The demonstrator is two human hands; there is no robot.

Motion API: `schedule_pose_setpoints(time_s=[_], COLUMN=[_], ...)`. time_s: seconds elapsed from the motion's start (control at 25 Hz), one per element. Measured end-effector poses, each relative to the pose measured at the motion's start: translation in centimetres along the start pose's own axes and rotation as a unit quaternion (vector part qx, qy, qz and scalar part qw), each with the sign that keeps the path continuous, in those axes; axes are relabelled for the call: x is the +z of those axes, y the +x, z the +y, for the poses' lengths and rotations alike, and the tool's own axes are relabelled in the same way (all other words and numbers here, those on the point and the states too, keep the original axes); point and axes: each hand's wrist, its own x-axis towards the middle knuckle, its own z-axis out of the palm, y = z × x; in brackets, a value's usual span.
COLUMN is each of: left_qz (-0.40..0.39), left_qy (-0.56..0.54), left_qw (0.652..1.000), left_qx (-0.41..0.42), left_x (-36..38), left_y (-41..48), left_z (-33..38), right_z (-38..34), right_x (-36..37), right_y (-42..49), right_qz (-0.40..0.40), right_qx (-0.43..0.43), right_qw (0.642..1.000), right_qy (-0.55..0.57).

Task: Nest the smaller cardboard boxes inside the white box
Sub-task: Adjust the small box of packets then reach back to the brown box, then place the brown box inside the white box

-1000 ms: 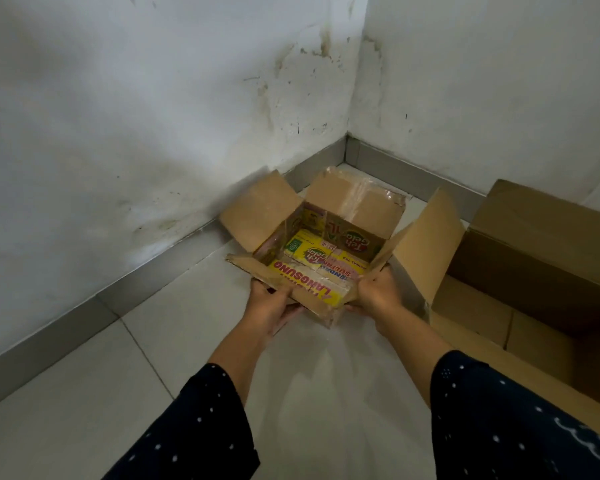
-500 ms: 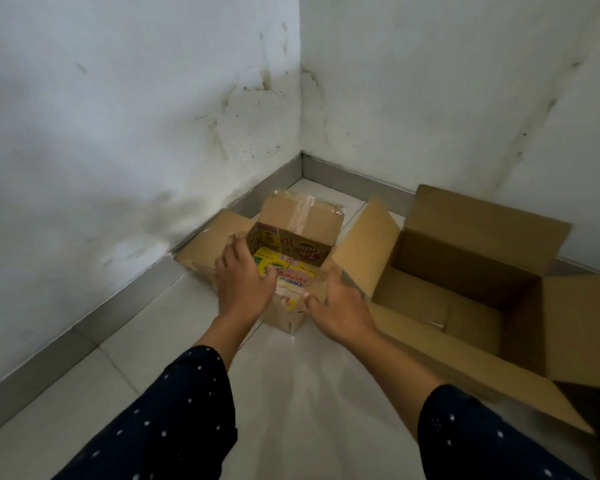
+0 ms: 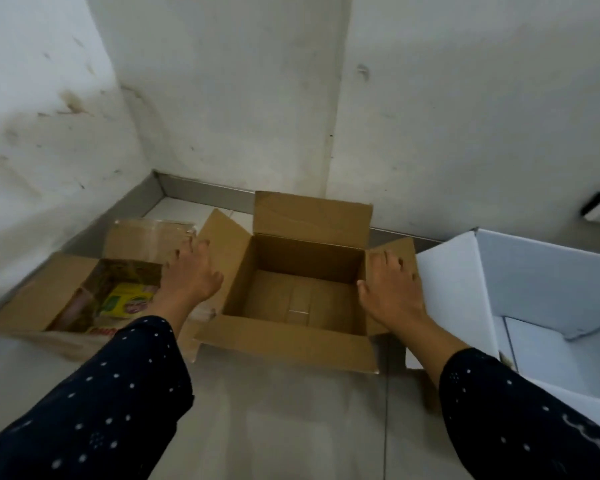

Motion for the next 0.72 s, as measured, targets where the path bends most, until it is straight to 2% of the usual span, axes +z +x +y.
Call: schedule_pose_setpoints(time_s=[0.08,0.16,0.24,0.36,0.48,0.72], left_qz=[-0.027,-0.047,-0.024,0.009,-0.022,0.072], left_qy=[0.005,-0.011,-0.004,-0.014,-0.055,-0.051], left_qw=[0.999,0.996,0.994,0.993,0.997,0.995], left_qx=[-0.036,-0.073,-0.103,-0.114,-0.057,-0.037], left_x=[1.0,1.6,1.7,1.0,1.1,-2.0], left_y=[0.8,1.3,1.7,2.2,1.4,-2.7], left_z=[0.5,0.9,1.0,1.2,2.8,5.7], right_z=[3.2,5.1,5.7,5.6,4.3,4.3], right_x=[0.9,1.9,2.5,3.2,3.5,0.5], right_y=[0.6,1.0,1.5,2.2,2.1,1.8], right_qz=[-0.029,-0.077,-0.090,-0.062,-0.050,-0.013], right_qx=[0.065,0.130,0.158,0.157,0.125,0.078], right_qw=[0.997,0.988,0.979,0.977,0.979,0.988], right_qy=[-0.029,0.024,0.094,0.129,0.155,0.130])
